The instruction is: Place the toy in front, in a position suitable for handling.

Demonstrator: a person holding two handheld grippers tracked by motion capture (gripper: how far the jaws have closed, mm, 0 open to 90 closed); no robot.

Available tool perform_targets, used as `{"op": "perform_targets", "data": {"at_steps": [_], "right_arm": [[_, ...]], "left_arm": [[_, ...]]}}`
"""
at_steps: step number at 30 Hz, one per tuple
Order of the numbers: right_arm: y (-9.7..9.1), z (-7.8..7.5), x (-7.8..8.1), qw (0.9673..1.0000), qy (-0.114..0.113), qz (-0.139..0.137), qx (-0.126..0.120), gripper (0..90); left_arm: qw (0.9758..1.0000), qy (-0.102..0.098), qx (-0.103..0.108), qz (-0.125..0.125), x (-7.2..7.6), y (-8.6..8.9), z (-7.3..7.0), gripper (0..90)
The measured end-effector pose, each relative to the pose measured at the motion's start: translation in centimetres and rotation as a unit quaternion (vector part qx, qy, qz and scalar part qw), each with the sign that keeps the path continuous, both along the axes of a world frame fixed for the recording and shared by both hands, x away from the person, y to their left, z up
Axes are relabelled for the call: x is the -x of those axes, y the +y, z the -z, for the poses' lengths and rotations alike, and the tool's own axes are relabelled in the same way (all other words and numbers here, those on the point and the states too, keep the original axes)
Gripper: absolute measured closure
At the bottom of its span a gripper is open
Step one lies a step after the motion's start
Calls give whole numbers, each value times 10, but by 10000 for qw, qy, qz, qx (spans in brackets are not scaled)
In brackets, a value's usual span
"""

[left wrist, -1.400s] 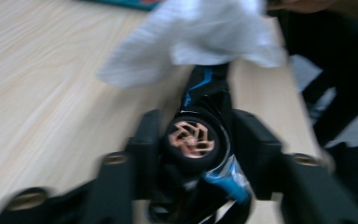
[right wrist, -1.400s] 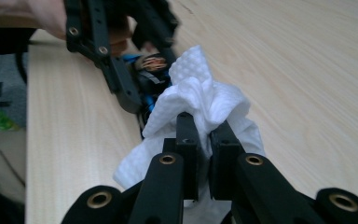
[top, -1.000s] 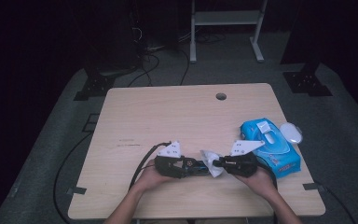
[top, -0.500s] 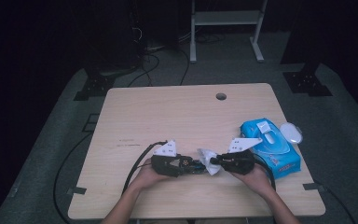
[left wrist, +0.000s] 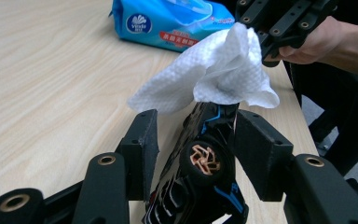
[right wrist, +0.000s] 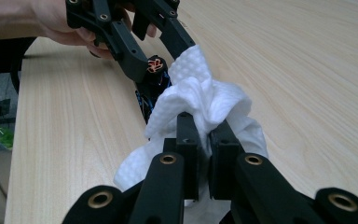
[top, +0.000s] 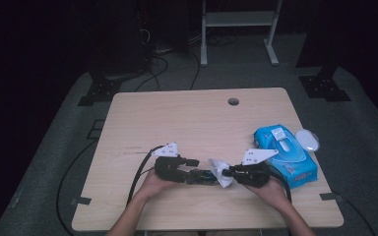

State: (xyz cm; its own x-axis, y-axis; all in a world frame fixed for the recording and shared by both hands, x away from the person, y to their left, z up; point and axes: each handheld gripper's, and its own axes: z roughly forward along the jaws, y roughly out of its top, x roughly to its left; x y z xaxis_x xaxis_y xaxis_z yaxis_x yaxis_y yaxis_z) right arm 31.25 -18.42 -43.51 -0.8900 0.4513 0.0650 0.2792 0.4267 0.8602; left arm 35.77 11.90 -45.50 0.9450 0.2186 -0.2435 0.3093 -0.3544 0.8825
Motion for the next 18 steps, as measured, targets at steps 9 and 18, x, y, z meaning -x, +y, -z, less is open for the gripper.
{"op": "perform_targets", "data": {"at_steps": [9,18], "right_arm": [[0,0,1,10000,-8,-38,9,846],[0,1,0,10000,-52,-19,7,845]], "left_arm": [[9961,835,209,-219,-10,5,7,465],[9901,1379,246,-93,-17,9,6,593]]}}
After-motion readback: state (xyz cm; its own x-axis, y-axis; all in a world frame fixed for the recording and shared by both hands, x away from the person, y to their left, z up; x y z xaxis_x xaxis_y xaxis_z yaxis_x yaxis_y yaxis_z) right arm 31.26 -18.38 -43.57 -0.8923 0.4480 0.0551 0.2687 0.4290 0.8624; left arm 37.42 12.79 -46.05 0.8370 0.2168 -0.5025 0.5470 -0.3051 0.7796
